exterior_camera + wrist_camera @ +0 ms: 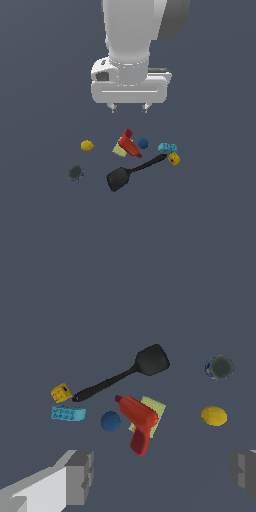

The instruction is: Pick up a designated object from a clutter of objects.

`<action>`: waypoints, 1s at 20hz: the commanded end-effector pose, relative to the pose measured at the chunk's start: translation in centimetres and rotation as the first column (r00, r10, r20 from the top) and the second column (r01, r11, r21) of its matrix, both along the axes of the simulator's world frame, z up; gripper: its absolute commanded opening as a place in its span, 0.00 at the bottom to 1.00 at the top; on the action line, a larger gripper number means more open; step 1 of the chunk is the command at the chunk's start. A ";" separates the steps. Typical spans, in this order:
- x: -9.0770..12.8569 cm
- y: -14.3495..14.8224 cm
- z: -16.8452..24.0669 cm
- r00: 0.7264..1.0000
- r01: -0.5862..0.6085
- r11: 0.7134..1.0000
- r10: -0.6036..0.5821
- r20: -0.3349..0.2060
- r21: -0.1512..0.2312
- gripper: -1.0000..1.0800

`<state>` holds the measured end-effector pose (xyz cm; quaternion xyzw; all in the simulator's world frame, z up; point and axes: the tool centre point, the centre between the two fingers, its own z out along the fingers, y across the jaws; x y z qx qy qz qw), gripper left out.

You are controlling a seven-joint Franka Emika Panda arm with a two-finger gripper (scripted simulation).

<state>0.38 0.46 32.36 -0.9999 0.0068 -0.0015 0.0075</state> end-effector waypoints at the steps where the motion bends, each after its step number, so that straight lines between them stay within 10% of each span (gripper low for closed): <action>1: 0.0 0.0 0.0 1.000 0.000 1.000 0.000 0.000 0.000 0.96; 20: 0.9 2.4 0.7 0.995 -0.090 0.996 0.091 0.032 -0.029 0.96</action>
